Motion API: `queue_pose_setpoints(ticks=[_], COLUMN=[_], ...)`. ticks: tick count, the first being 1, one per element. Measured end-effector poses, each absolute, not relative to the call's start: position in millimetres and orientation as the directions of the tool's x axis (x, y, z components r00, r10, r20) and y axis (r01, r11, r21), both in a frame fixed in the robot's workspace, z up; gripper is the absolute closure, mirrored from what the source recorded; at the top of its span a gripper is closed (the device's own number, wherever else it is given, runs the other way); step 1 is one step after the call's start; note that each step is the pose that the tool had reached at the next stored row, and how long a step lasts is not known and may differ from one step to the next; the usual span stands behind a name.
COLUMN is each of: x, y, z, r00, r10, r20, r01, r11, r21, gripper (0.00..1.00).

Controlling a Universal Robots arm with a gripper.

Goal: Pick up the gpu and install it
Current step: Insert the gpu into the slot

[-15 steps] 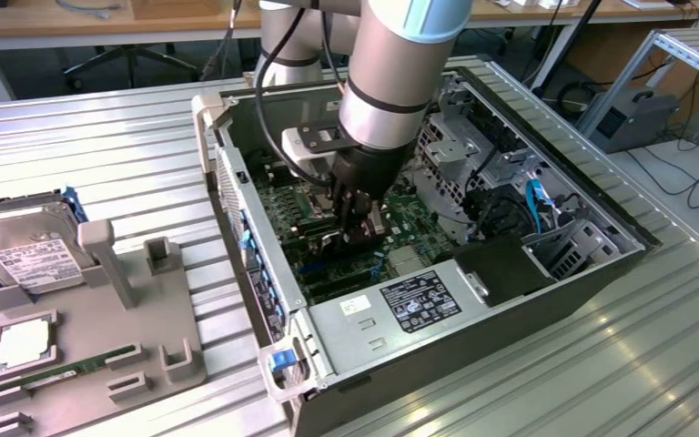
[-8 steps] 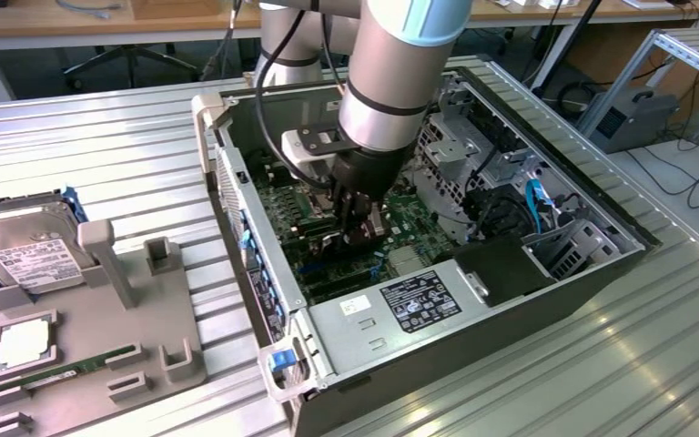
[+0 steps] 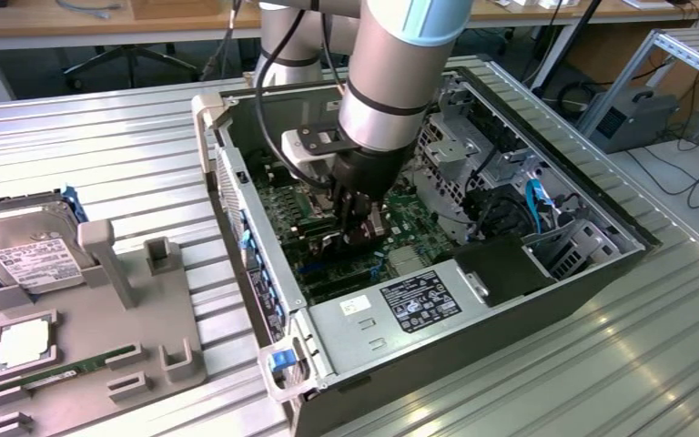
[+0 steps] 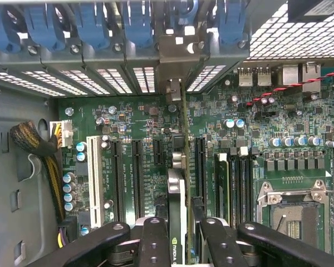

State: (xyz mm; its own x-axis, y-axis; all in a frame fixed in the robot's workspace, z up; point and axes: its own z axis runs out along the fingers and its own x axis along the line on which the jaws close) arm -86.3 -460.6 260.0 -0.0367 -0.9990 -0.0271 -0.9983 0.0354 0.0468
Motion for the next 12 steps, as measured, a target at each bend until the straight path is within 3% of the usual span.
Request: queue_pose_setpoints(ticks=[12], x=[-88.3], y=[-460.7], z=[260.1], r00=[-0.039], r10=[-0.999], r20=[-0.027], r01=[-0.998], r11=[0.037], r21=[0.047], gripper=[0.73])
